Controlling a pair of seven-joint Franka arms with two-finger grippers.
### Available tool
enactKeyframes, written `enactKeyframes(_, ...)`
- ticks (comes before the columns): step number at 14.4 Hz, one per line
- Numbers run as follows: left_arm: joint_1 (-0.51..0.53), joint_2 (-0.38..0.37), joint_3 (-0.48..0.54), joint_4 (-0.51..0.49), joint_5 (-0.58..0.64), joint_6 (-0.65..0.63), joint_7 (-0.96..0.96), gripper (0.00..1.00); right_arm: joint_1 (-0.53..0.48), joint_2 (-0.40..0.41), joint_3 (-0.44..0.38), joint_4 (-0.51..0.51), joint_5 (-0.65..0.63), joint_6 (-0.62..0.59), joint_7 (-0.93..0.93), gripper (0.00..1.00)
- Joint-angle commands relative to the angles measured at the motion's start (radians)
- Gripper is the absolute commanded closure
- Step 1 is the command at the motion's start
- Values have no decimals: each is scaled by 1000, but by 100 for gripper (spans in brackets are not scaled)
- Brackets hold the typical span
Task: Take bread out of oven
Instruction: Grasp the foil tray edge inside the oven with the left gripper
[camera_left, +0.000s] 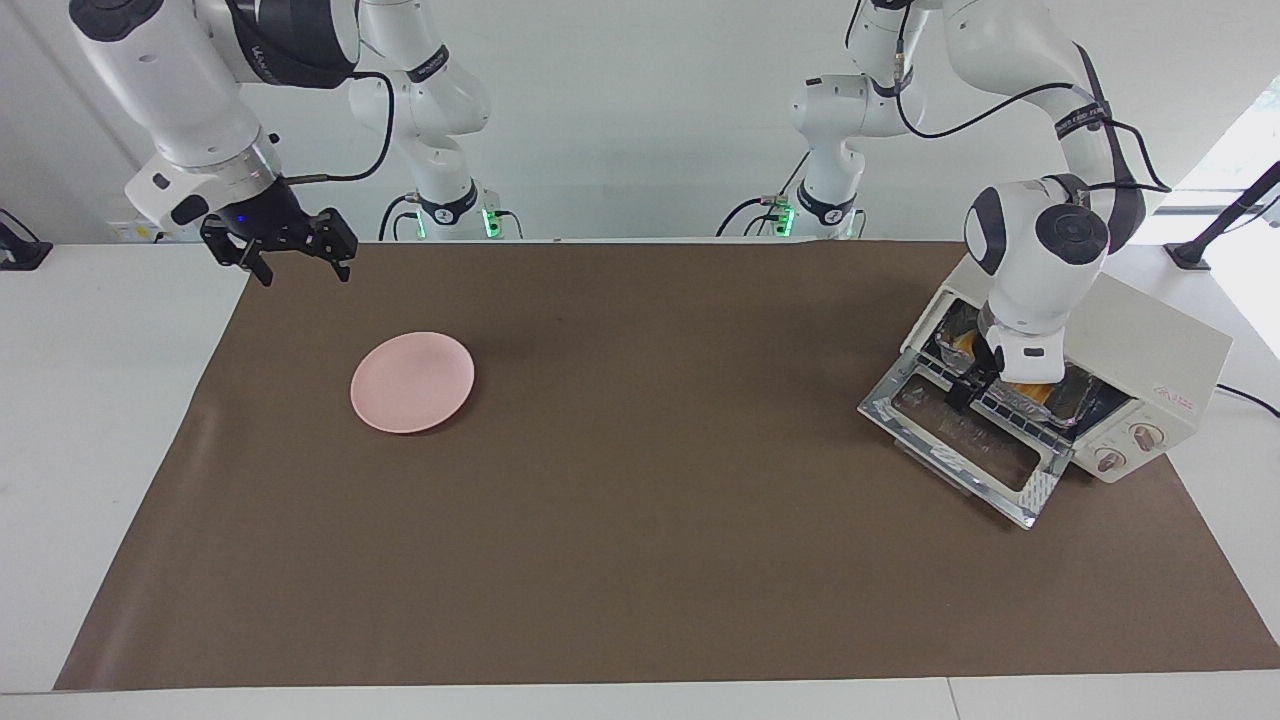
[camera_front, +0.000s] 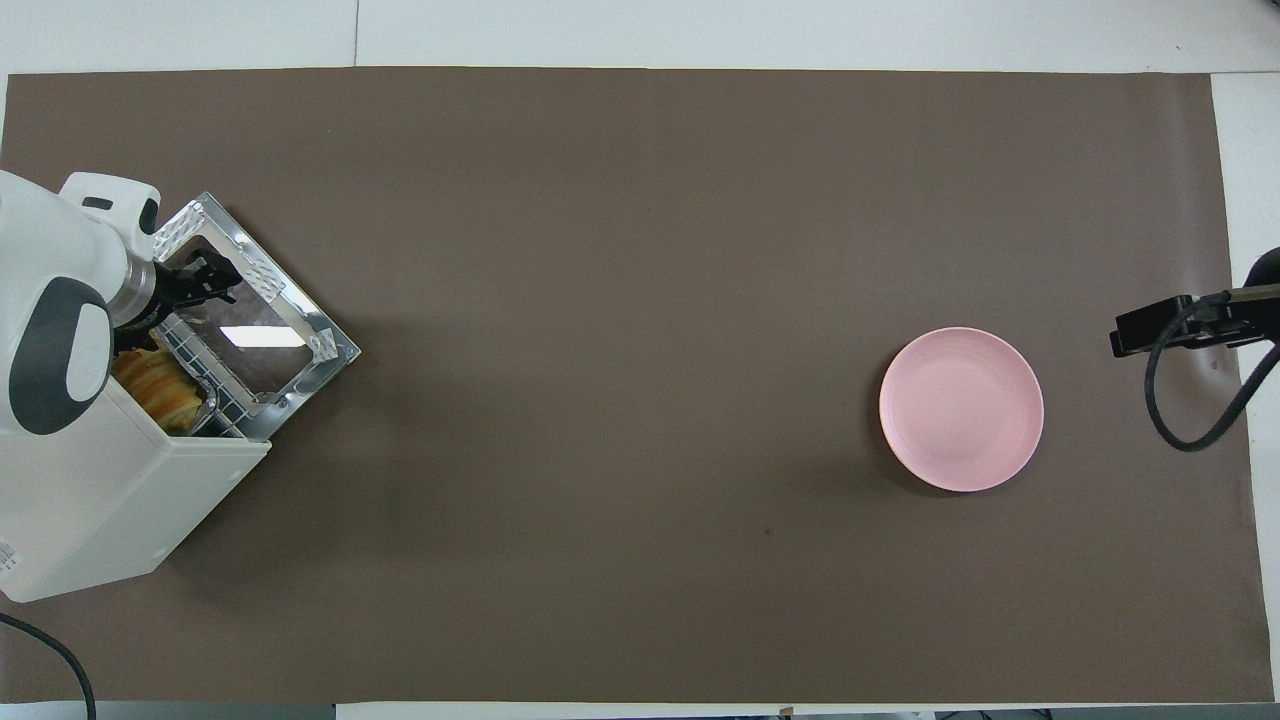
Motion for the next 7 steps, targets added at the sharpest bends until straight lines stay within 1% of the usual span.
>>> enactKeyframes(1, 0, -33, 19, -63, 33, 13, -5, 17, -13, -12, 7, -7, 18, -7, -13, 0)
enactKeyframes(2, 0, -35, 19, -69, 33, 14, -4, 32, -13, -12, 6, -6, 18, -7, -12, 0)
enactKeyframes(3, 0, -35, 19, -71, 33, 13, 3, 61, -13, -12, 7, -7, 18, -7, -13, 0)
enactKeyframes(4, 2, -36, 19, -72, 33, 11, 13, 93, -13, -12, 6, -6, 18, -7, -13, 0)
enactKeyframes(5, 0, -35, 19, -71, 33, 11, 18, 100, -13, -12, 6, -7, 18, -7, -13, 0)
enactKeyframes(7, -6, -25, 16, -43, 33, 8, 18, 100, -13, -12, 6, -7, 18, -7, -13, 0)
